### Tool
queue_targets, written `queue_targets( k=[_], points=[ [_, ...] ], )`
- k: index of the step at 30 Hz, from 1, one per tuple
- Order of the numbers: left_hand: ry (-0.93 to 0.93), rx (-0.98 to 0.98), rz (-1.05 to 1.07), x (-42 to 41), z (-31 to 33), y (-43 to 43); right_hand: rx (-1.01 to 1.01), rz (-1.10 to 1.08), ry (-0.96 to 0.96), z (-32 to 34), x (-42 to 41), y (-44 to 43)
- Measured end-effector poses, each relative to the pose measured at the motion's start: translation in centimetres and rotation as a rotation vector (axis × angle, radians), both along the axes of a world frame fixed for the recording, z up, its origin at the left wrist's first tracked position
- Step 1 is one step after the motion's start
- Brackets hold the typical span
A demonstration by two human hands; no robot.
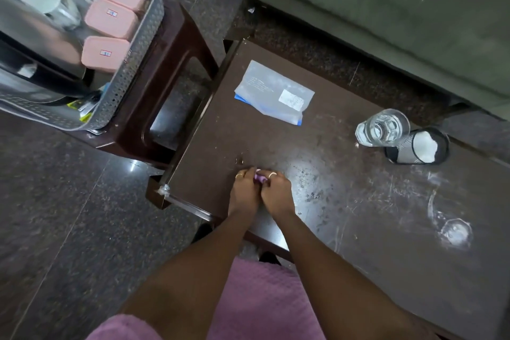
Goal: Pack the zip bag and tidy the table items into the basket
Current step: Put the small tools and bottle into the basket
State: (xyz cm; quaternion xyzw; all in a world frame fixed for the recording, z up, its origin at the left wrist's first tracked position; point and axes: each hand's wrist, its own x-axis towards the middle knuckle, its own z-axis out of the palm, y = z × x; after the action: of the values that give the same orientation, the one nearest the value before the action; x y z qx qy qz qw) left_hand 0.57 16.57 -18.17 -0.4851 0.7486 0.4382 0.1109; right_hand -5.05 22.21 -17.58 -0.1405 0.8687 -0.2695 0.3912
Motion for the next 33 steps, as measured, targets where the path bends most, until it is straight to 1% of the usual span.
queue_targets(
  k=[3, 6, 9, 12, 14, 16, 20, 26, 30, 33],
  points=[
    [0.05, -0.037, 0.152, 0.3, 0.7, -1.6, -0.073, 0.034, -0.003, 1.4, -0.5, -2.4],
    [0.158, -0.13, 0.309, 0.2, 2.4, -5.0, -0.174, 0.084, 0.046, 3.5, -0.9, -7.0],
    [0.298, -0.306, 0.522, -0.5, 4.7, -9.8, -0.312, 0.101, 0.107, 6.0, -0.7, -12.9],
    [0.382, -0.477, 0.733, -0.3, 7.1, -15.0, -0.451, 0.143, 0.146, 8.5, 0.0, -18.9],
    [0.413, -0.516, 0.847, 0.2, 8.4, -18.0, -0.51, 0.197, 0.157, 9.7, 0.6, -22.6],
    [0.413, -0.519, 0.924, 0.9, 9.1, -20.6, -0.524, 0.275, 0.184, 10.3, 1.2, -25.8],
    [0.354, -0.498, 0.95, 2.4, 9.3, -24.3, -0.465, 0.319, 0.2, 10.2, 2.2, -29.8],
    [0.259, -0.5, 0.887, 3.4, 9.3, -25.7, -0.341, 0.34, 0.275, 8.7, 3.3, -32.4],
    [0.273, -0.487, 0.937, 3.6, 9.2, -25.8, -0.283, 0.372, 0.283, 8.1, 3.6, -32.8],
    [0.326, -0.485, 0.941, 3.3, 8.8, -24.7, -0.341, 0.341, 0.229, 7.9, 3.6, -31.3]
  ],
)
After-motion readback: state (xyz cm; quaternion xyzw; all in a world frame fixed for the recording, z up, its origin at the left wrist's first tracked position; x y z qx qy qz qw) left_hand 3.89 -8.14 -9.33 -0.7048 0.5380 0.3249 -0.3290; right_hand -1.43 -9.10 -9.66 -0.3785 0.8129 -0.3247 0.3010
